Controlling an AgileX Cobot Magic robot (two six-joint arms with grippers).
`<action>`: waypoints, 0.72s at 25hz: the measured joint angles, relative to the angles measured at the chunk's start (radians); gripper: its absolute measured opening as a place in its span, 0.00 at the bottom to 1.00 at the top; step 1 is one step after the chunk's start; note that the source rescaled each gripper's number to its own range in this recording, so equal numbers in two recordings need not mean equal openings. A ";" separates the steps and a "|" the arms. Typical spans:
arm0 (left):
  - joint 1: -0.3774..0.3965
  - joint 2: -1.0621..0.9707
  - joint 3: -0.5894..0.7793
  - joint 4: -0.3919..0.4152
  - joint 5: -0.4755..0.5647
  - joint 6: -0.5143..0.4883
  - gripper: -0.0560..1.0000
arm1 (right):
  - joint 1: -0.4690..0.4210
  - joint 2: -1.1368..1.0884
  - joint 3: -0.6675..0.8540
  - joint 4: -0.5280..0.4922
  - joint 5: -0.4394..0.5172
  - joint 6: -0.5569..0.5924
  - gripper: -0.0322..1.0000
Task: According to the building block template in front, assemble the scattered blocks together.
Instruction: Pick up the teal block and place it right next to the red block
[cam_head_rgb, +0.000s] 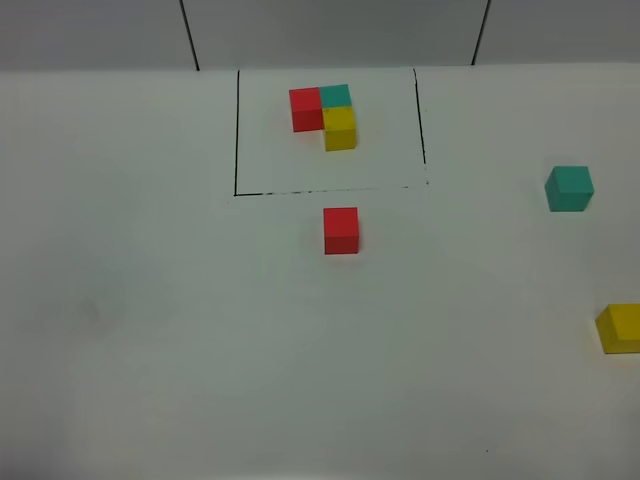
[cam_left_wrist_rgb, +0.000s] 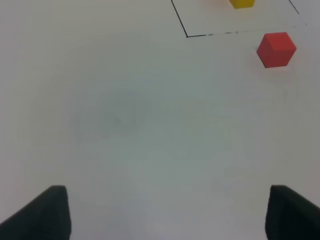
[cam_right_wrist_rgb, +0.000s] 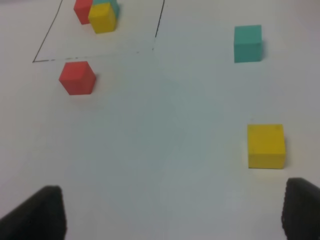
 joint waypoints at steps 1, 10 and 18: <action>0.000 0.000 0.000 0.000 0.000 0.000 0.76 | 0.000 0.000 0.000 0.000 0.000 0.000 0.77; 0.000 0.000 0.000 0.000 0.000 0.000 0.76 | 0.000 0.000 0.000 0.000 -0.001 0.000 0.77; 0.000 0.000 0.000 0.000 -0.001 0.001 0.76 | 0.000 0.000 0.000 0.000 -0.001 0.000 0.77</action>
